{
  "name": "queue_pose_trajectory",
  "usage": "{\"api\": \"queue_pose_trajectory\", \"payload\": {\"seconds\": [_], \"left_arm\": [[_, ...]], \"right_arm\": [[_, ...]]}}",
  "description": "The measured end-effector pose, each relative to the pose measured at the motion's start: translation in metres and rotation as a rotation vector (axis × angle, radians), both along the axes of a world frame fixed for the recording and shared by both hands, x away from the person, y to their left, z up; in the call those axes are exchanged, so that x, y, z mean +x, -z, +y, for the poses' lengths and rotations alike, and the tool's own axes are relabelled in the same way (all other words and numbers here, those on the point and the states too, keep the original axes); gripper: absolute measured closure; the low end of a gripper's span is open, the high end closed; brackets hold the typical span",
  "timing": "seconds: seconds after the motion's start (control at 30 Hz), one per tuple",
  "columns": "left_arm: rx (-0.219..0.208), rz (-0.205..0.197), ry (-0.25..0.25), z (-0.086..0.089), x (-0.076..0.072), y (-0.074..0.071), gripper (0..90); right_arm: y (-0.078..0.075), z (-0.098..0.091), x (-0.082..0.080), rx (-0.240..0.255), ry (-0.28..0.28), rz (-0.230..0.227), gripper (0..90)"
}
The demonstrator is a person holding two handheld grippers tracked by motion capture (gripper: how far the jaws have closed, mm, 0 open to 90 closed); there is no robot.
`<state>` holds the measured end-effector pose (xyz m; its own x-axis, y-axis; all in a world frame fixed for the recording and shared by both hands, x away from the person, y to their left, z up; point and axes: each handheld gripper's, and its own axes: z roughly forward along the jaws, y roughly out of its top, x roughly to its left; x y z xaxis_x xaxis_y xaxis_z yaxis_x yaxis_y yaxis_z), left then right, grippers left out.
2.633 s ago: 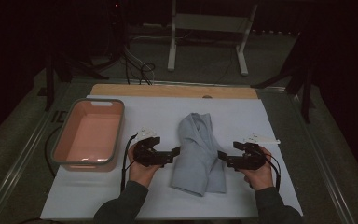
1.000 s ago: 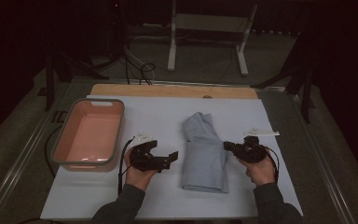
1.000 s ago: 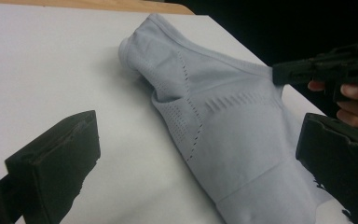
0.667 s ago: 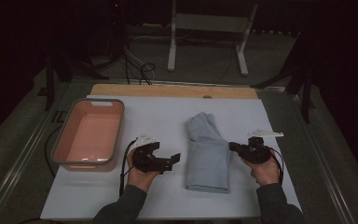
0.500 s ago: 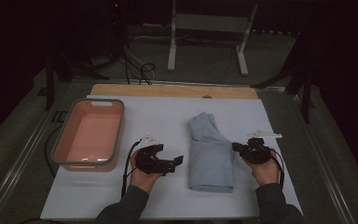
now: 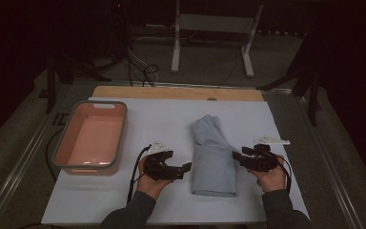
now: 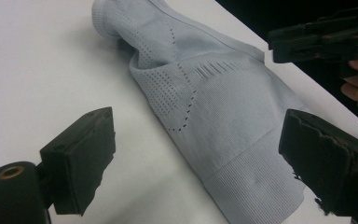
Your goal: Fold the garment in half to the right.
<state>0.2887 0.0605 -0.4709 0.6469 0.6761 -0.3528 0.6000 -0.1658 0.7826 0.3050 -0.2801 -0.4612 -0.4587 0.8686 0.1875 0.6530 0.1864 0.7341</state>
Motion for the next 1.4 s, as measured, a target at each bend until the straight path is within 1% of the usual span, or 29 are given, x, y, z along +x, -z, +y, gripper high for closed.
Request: {"api": "queue_pose_trajectory", "payload": {"seconds": [0.1,0.17,0.2,0.27,0.37,0.43,0.5,0.6,0.8,0.9,0.97,1.0,1.1,1.13,1.2,1.23,1.33,1.4], "left_arm": [[-0.001,0.000,0.004,-0.002,0.000,0.000,12.8],[0.001,0.000,0.004,-0.002,0.000,0.001,13.0],[-0.004,0.002,0.006,-0.004,0.000,0.001,13.4],[-0.003,0.004,0.005,-0.005,0.000,0.002,13.7],[0.000,0.006,0.008,-0.007,0.000,0.003,14.8],[0.009,0.013,0.014,-0.011,-0.001,0.005,15.6],[0.014,0.018,0.024,-0.015,-0.001,0.007,15.7],[0.023,0.023,0.037,-0.019,-0.002,0.010,16.0],[0.042,0.036,0.069,-0.027,-0.003,0.016,16.5],[0.047,0.039,0.075,-0.029,-0.004,0.018,17.2],[0.061,0.045,0.080,-0.033,-0.005,0.021,18.2],[0.062,0.047,0.078,-0.034,-0.005,0.022,18.7],[0.072,0.052,0.081,-0.035,-0.006,0.025,20.4],[0.076,0.056,0.083,-0.036,-0.006,0.026,20.9],[0.076,0.056,0.083,-0.036,-0.006,0.026,21.0],[0.078,0.057,0.084,-0.038,-0.006,0.029,22.1],[0.082,0.062,0.083,-0.039,-0.006,0.031,23.4],[0.090,0.068,0.090,-0.040,-0.006,0.033,24.8]], "right_arm": [[0.000,0.001,-0.006,0.001,-0.006,0.000,39.4],[0.001,0.002,-0.008,0.000,-0.013,0.006,38.1],[0.003,0.003,-0.011,0.001,-0.015,0.018,35.6],[0.005,0.005,-0.012,0.004,-0.016,0.032,34.3],[0.007,0.006,-0.013,-0.003,-0.023,0.039,34.3],[0.010,0.009,-0.015,-0.020,-0.028,0.047,36.6],[0.013,0.010,-0.015,-0.041,-0.024,0.054,41.1],[0.018,0.010,-0.014,-0.065,-0.014,0.080,48.0],[0.024,0.011,-0.013,-0.086,-0.036,0.113,56.8],[0.027,0.013,-0.012,-0.102,-0.042,0.125,58.7],[0.027,0.014,-0.012,-0.116,-0.042,0.131,60.8],[0.028,0.014,-0.012,-0.129,-0.045,0.128,61.5],[0.028,0.016,-0.012,-0.139,-0.046,0.132,62.8],[0.030,0.016,-0.011,-0.150,-0.045,0.137,63.5],[0.030,0.016,-0.011,-0.152,-0.045,0.140,63.5],[0.031,0.017,-0.011,-0.163,-0.042,0.143,64.8],[0.032,0.017,-0.010,-0.175,-0.044,0.144,66.7],[0.033,0.017,-0.010,-0.181,-0.043,0.149,68.3]]}}
